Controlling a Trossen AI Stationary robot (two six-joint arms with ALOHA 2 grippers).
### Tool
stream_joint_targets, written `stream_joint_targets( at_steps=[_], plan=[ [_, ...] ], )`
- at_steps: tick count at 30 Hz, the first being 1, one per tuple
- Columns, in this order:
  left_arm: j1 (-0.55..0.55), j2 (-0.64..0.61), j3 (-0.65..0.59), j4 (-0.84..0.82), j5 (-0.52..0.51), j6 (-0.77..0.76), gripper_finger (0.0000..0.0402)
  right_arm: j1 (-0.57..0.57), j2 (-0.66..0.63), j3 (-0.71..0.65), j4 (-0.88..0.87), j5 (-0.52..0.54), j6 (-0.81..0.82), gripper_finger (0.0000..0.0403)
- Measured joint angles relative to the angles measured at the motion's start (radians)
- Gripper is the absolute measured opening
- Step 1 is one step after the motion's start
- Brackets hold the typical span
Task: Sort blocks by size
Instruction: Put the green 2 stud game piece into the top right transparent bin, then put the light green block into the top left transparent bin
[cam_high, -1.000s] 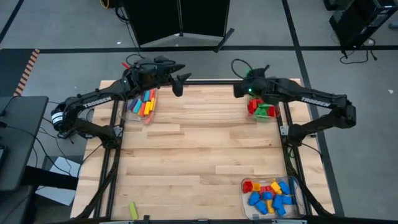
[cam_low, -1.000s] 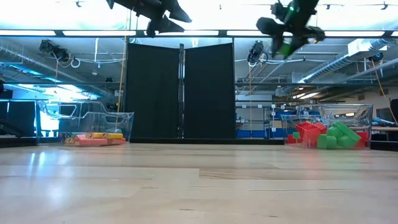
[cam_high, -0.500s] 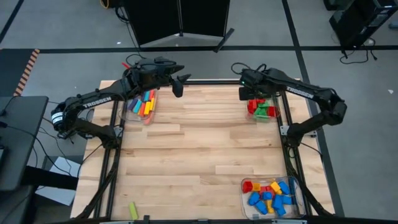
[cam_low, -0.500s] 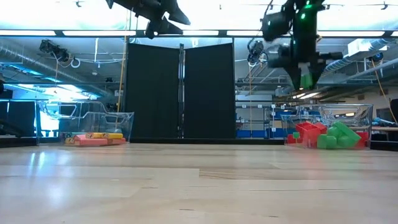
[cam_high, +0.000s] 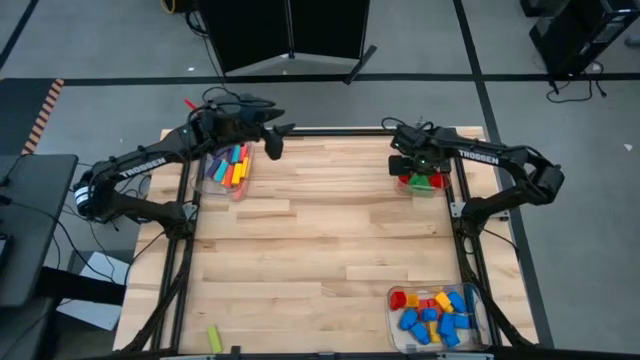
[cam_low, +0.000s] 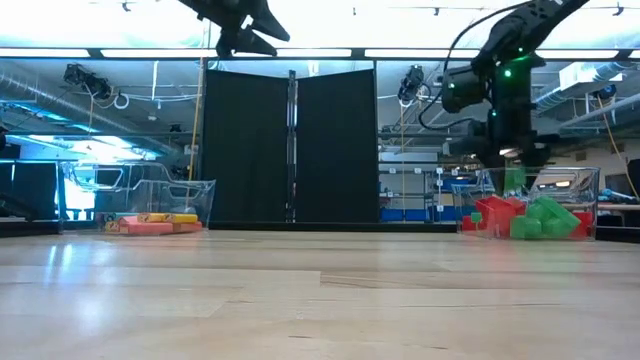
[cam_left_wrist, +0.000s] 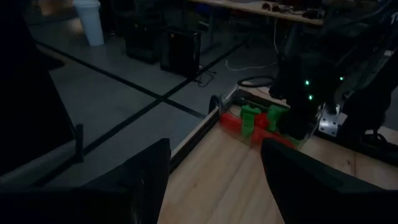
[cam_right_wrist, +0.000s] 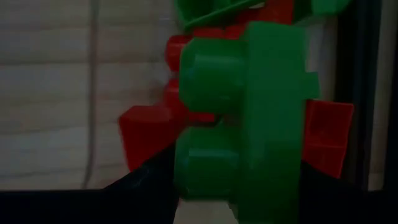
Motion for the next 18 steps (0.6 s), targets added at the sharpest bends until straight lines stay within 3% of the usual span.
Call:
stream_joint_targets(
  at_steps=[12,18],
  plan=[
    [-0.002,-0.006,0.0,-0.051,0.0,-0.05,0.0257,-0.045,-0.012,-0.013,0.005,0.0,-0.078,0.0267],
    [-0.007,-0.045,0.0,-0.135,-0.012,-0.05,0.0257,-0.045,-0.124,-0.013,0.016,0.006,-0.132,0.0286]
  ],
)
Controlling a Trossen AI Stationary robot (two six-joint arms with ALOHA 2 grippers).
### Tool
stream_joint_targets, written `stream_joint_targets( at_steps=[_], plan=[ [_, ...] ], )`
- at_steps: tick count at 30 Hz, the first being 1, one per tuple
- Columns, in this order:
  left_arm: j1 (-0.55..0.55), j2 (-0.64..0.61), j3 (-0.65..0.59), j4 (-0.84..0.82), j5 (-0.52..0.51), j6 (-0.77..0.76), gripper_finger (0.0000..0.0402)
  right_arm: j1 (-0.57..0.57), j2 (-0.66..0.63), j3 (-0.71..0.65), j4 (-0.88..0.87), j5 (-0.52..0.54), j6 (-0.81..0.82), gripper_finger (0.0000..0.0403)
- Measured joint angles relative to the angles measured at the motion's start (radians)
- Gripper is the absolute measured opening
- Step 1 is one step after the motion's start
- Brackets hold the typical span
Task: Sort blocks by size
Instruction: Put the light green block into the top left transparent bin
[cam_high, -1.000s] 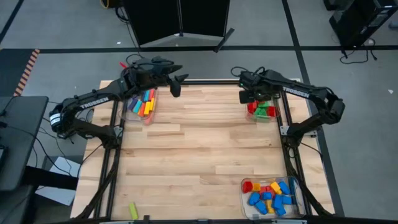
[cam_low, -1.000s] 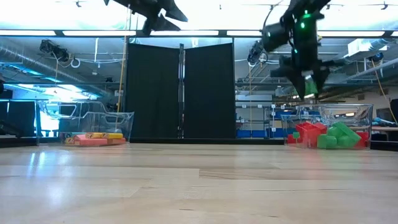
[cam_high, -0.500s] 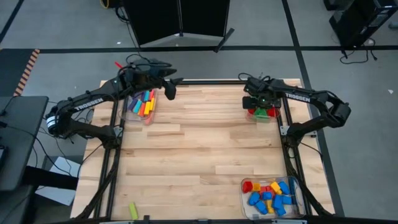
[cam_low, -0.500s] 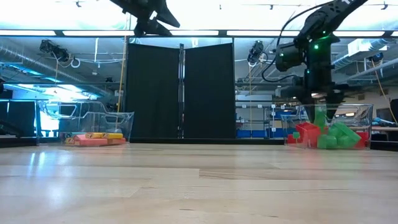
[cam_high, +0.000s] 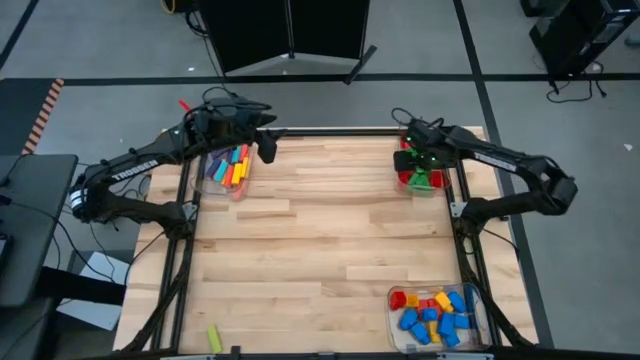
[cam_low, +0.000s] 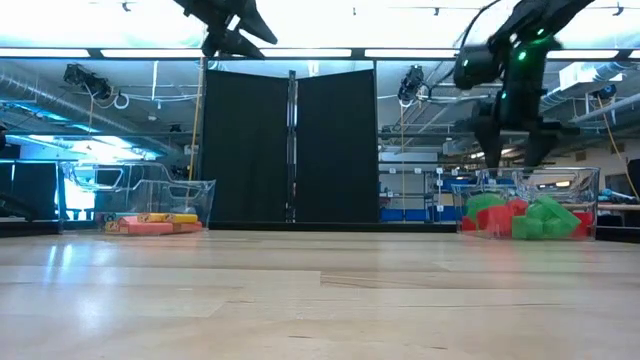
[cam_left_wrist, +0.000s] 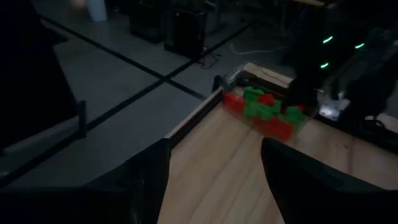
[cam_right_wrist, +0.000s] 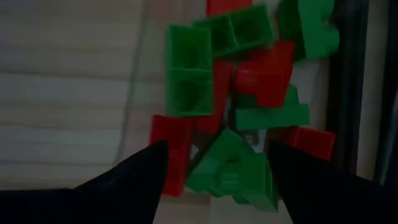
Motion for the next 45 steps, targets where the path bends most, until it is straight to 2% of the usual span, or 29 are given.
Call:
stream_joint_targets(
  at_steps=[7,14,20,26,34,41,45],
  plan=[
    [-0.105,-0.021,0.0,-0.185,-0.161,-0.072,0.0257,0.064,-0.219,0.0,0.082,0.015,-0.04,0.0282],
    [-0.306,-0.021,0.0,-0.349,-0.363,-0.349,0.0257,0.244,-0.393,0.001,0.379,0.031,-0.122,0.0277],
    [-0.474,-0.021,0.0,-0.458,-0.395,-0.691,0.0257,0.439,-0.405,0.001,0.553,0.033,-0.275,0.0276],
    [-0.671,-0.02,0.0,-0.622,-0.46,-1.052,0.024,0.604,-0.344,0.001,0.581,0.071,-0.305,0.0276],
    [-0.947,0.037,0.0,-0.777,-0.427,-1.54,0.0189,0.692,-0.248,0.001,0.579,0.081,-0.35,0.0274],
    [-1.079,0.169,0.0,-0.844,-0.159,-1.81,0.0167,0.741,-0.199,0.001,0.578,0.076,-0.35,0.0273],
    [-1.127,0.25,0.0,-0.859,-0.043,-1.916,0.0165,0.766,-0.185,0.001,0.582,0.075,-0.35,0.027]
  ],
)
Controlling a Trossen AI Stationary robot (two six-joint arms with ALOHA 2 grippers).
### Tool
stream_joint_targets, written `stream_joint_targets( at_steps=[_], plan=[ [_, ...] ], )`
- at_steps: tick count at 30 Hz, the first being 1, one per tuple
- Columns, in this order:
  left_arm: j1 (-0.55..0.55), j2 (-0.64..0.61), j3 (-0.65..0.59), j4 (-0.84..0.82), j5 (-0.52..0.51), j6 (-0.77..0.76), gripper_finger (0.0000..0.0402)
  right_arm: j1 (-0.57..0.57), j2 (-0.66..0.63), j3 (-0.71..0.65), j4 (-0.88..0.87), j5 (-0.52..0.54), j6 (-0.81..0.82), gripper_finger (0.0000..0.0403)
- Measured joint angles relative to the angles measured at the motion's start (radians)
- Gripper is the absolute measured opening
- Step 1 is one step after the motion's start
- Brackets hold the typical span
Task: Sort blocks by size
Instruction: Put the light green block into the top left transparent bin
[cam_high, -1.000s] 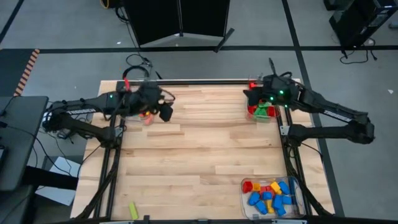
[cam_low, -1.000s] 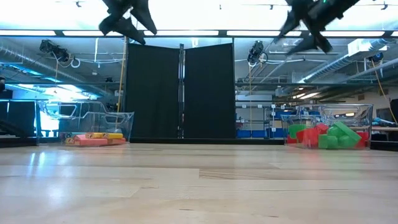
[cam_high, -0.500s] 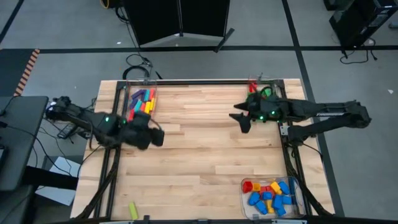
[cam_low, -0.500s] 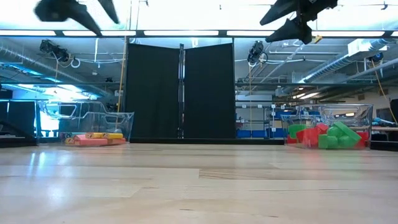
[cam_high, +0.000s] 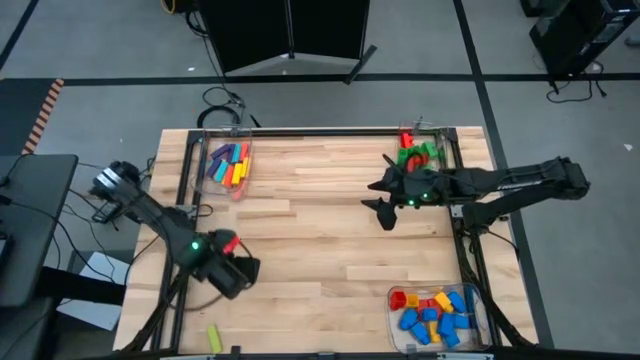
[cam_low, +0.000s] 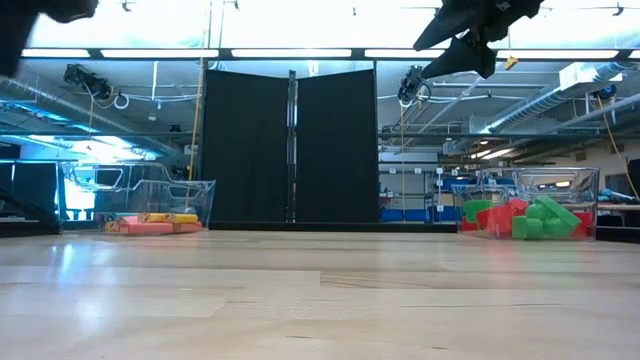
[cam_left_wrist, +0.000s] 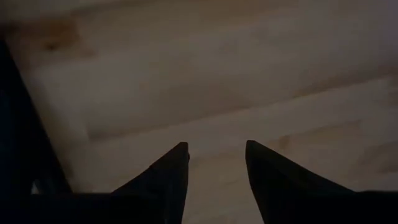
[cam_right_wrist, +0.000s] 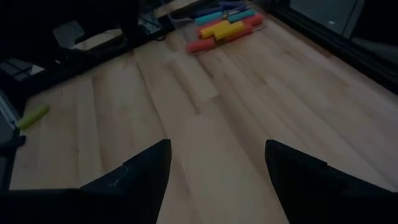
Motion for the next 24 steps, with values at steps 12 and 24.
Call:
stream_joint_targets(
  at_steps=[12,24],
  plan=[
    [-0.102,0.206,0.0,0.162,0.148,-0.039,0.0167,0.028,0.009,0.0,0.012,0.011,-0.014,0.0268],
    [-0.166,0.324,0.0,0.31,0.391,-0.22,0.0258,0.026,0.009,0.0,0.013,0.02,-0.026,0.0269]
  ],
)
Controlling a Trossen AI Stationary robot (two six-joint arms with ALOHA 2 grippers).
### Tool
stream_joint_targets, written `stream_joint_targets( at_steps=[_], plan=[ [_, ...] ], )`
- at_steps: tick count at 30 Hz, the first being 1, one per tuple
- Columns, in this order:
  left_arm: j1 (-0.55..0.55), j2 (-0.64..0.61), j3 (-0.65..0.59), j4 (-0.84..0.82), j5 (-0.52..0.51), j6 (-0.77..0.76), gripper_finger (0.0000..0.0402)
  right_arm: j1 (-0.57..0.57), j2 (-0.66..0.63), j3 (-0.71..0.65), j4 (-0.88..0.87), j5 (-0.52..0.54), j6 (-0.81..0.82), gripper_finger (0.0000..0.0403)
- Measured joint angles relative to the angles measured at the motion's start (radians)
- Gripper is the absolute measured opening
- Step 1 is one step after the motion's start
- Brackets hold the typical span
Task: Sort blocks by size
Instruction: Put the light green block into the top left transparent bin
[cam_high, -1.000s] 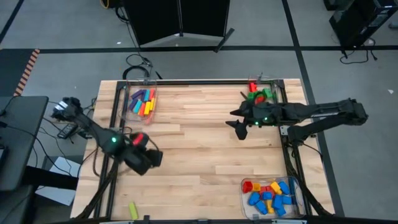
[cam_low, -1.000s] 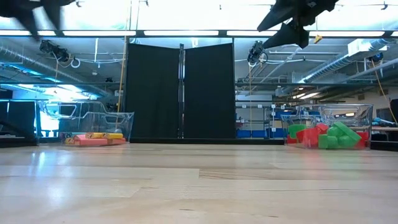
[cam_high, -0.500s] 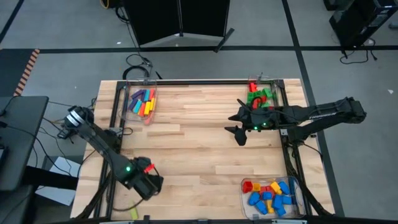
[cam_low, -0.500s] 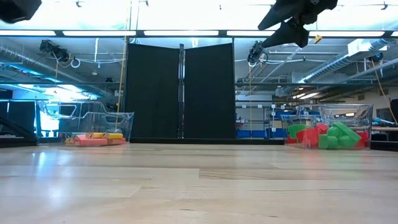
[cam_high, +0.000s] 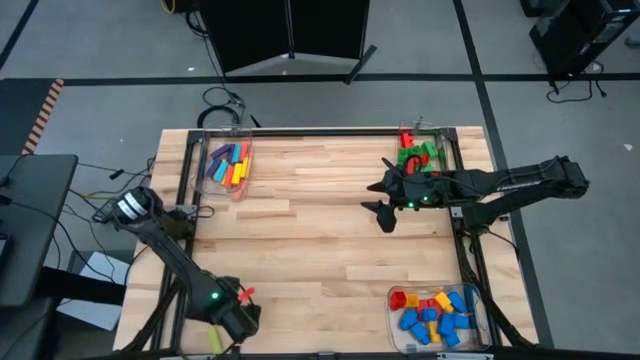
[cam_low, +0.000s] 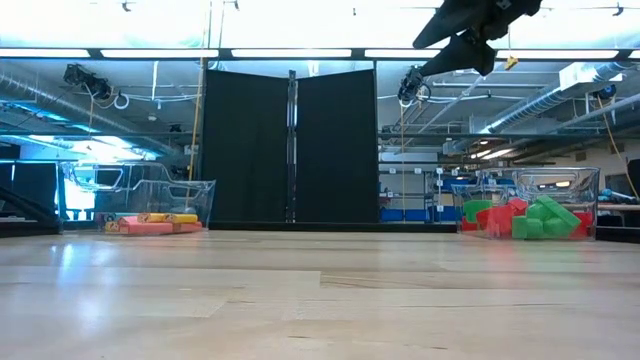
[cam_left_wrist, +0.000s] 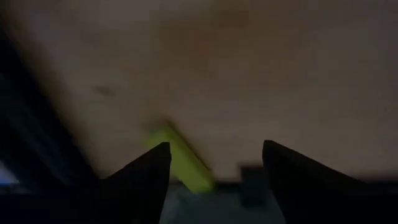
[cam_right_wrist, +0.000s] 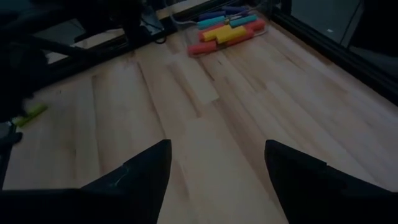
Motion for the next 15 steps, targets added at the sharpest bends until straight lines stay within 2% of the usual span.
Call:
stream_joint_targets(
  at_steps=[3,7,13,15],
  plan=[
    [-0.024,0.004,0.001,0.113,-0.021,-0.024,0.0267,0.0,0.0,0.0,0.0,0.018,0.0,0.0267],
    [-0.048,0.005,0.0,0.172,-0.05,-0.088,0.0268,0.0,0.0,0.0,0.0,0.034,-0.011,0.0266],
    [-0.077,0.004,0.0,0.141,-0.054,-0.1,0.0269,0.0,0.0,0.0,0.001,0.035,-0.026,0.0267],
    [-0.084,0.004,0.0,0.13,-0.016,-0.12,0.0269,0.0,0.0,0.0,0.001,0.035,-0.026,0.0267]
  ],
)
